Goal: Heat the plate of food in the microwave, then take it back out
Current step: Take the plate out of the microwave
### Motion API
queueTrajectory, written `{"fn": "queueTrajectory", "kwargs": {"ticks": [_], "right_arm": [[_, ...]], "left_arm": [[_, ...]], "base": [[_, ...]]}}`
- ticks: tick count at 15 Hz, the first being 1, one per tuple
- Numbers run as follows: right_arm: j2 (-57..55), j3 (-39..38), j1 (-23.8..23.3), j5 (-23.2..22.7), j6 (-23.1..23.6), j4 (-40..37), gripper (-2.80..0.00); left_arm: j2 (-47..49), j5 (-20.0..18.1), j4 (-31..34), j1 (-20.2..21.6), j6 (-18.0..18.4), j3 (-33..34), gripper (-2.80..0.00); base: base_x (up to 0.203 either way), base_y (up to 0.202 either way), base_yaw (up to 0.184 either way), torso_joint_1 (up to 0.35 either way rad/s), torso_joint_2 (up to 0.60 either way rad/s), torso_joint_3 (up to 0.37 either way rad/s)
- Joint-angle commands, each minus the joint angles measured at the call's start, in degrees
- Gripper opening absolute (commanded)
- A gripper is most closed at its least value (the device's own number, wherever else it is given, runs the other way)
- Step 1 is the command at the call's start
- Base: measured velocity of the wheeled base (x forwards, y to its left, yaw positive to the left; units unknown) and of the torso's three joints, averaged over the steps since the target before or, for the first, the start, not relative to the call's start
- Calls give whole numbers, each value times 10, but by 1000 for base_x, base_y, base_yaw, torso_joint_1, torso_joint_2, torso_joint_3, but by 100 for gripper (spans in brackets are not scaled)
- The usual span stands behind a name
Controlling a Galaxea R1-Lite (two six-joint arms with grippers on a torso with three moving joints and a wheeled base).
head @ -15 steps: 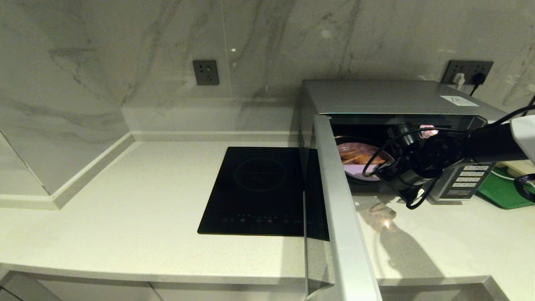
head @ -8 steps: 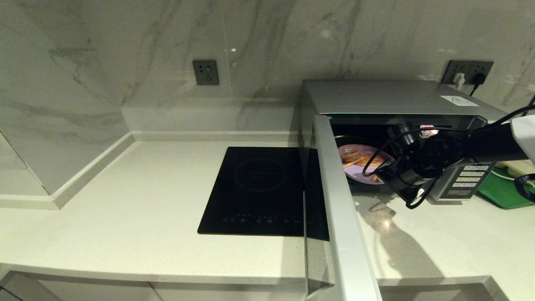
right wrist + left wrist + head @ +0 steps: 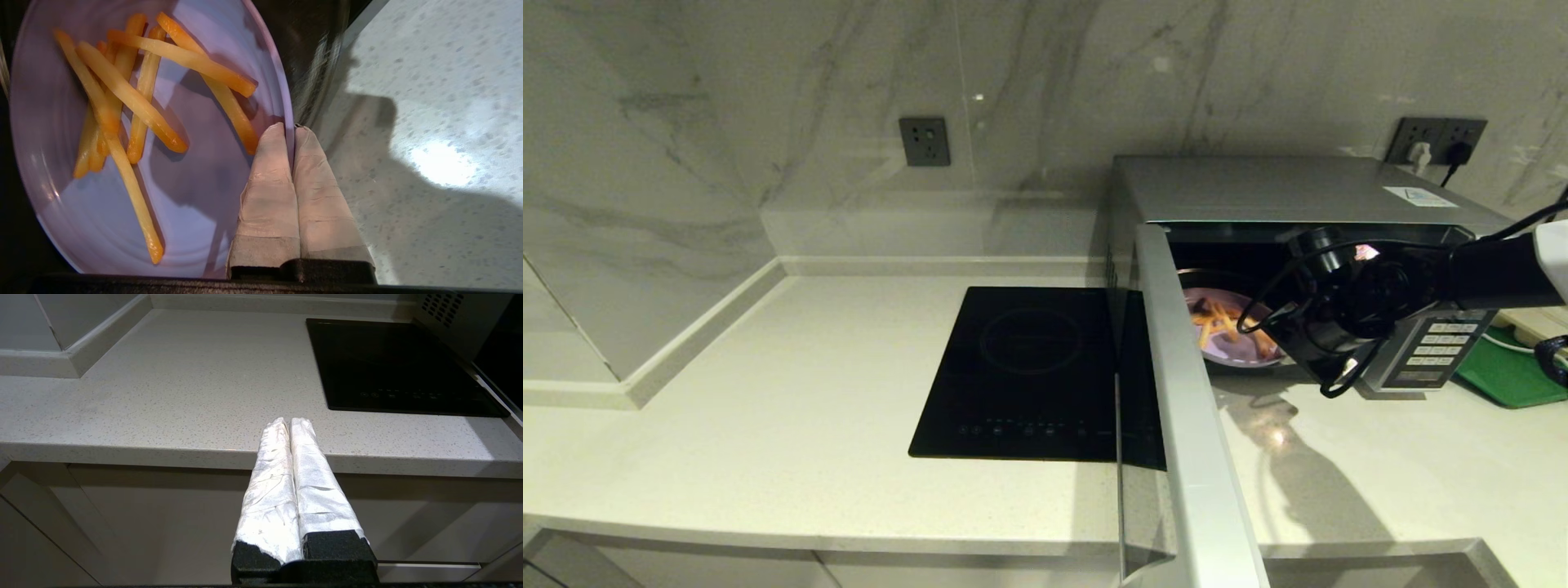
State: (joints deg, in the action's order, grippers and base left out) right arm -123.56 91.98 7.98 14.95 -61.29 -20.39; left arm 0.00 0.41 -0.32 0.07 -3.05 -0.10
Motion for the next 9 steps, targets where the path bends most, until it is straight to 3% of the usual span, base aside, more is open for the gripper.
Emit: {"fn": "queueTrajectory", "kwargs": {"ticks": [1, 9], "right_arm": [[1, 8, -1, 1, -4, 0, -280], [29, 2, -1, -3, -2, -2, -280]], "left_arm": [[0, 0, 0, 0, -1, 0, -280], [0, 0, 0, 0, 0, 0, -280]], "base": [[0, 0, 0, 0, 0, 0], [0, 0, 0, 0, 0, 0]]}}
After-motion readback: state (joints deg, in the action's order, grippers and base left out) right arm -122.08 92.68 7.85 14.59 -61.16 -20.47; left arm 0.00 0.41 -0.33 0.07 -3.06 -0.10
